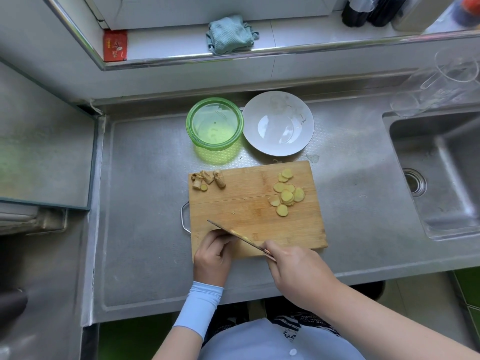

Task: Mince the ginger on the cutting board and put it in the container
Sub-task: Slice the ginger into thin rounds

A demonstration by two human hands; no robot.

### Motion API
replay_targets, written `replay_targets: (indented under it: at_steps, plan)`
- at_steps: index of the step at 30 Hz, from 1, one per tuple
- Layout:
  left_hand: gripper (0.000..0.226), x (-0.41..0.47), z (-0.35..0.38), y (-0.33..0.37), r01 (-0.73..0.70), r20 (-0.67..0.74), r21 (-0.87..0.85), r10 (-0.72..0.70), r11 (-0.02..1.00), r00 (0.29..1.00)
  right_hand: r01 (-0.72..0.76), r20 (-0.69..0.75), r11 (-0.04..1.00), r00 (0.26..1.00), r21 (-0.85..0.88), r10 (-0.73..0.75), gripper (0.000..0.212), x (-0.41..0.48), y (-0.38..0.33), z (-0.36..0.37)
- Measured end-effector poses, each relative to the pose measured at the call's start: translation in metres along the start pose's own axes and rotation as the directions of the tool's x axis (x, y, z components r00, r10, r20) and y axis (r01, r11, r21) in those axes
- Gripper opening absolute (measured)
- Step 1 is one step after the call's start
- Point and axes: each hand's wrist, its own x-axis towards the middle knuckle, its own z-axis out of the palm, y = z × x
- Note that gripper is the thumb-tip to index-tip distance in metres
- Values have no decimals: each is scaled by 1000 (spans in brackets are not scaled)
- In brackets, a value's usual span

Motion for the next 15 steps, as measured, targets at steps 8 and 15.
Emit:
replay_targets:
  at_steps: [8, 15]
  plan:
    - [16, -1, 1, 4, 19, -28, -5, -19, 1000, 999, 3, 10, 999, 1000, -37, -2, 15, 23, -8, 9]
    - [13, -3, 3, 1, 2, -55, -40, -4, 999, 998, 39, -42, 999, 998, -23, -40, 16, 32, -7, 17]
